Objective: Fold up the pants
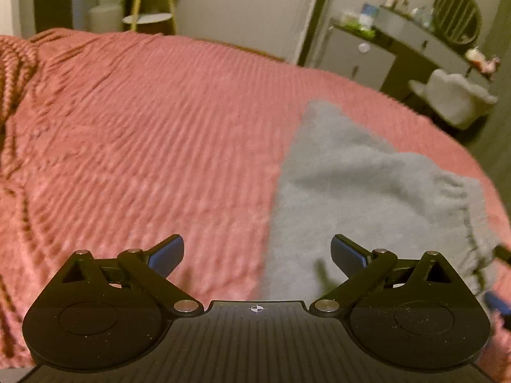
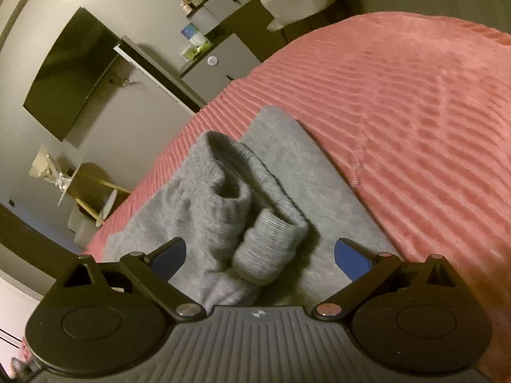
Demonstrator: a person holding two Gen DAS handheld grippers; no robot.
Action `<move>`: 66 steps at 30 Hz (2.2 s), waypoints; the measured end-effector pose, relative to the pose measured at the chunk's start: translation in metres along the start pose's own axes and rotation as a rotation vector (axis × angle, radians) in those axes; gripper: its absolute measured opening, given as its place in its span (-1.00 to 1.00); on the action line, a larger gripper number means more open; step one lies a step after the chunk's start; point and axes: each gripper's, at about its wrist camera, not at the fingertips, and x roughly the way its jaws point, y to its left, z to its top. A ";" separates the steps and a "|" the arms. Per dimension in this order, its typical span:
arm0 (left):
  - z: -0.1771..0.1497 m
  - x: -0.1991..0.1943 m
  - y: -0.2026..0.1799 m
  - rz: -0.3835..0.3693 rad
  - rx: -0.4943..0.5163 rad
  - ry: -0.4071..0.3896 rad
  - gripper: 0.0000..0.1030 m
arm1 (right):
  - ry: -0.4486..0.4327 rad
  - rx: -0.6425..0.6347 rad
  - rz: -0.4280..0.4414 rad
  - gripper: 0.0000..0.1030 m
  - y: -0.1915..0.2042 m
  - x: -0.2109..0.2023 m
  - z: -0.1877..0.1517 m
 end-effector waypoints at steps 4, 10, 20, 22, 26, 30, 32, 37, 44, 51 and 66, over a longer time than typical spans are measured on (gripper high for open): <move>-0.007 0.004 0.021 -0.021 -0.064 0.060 0.96 | 0.023 -0.013 -0.022 0.57 0.012 0.020 -0.001; -0.014 0.021 0.023 -0.054 -0.079 0.168 0.96 | 0.008 0.107 0.035 -0.11 0.002 0.031 0.005; -0.019 0.021 0.026 -0.056 -0.097 0.182 0.96 | -0.150 -0.053 -0.003 -0.03 0.002 -0.037 -0.008; -0.020 0.023 0.020 -0.063 -0.070 0.192 0.96 | -0.044 -0.019 -0.164 0.26 -0.021 -0.014 -0.006; -0.023 0.016 0.010 -0.023 -0.009 0.167 0.96 | -0.114 0.035 -0.130 0.52 -0.020 -0.038 -0.001; -0.024 0.016 0.009 -0.018 -0.011 0.174 0.96 | -0.229 -0.165 -0.165 0.63 0.009 -0.069 0.000; -0.023 0.017 0.007 -0.015 -0.011 0.182 0.96 | -0.210 -0.230 -0.119 0.66 0.018 -0.072 -0.005; -0.023 0.016 0.009 -0.024 -0.019 0.196 0.96 | -0.084 -0.417 -0.279 0.88 0.029 -0.036 -0.022; -0.017 0.016 0.015 -0.048 -0.036 0.204 0.96 | -0.155 -0.295 -0.280 0.95 0.020 -0.050 -0.009; 0.036 0.011 -0.022 -0.078 0.105 0.058 0.96 | -0.003 -0.292 -0.322 0.95 0.004 -0.009 -0.017; 0.048 0.094 -0.161 0.008 0.589 0.091 0.98 | -0.003 -0.244 -0.243 0.95 -0.021 0.001 -0.023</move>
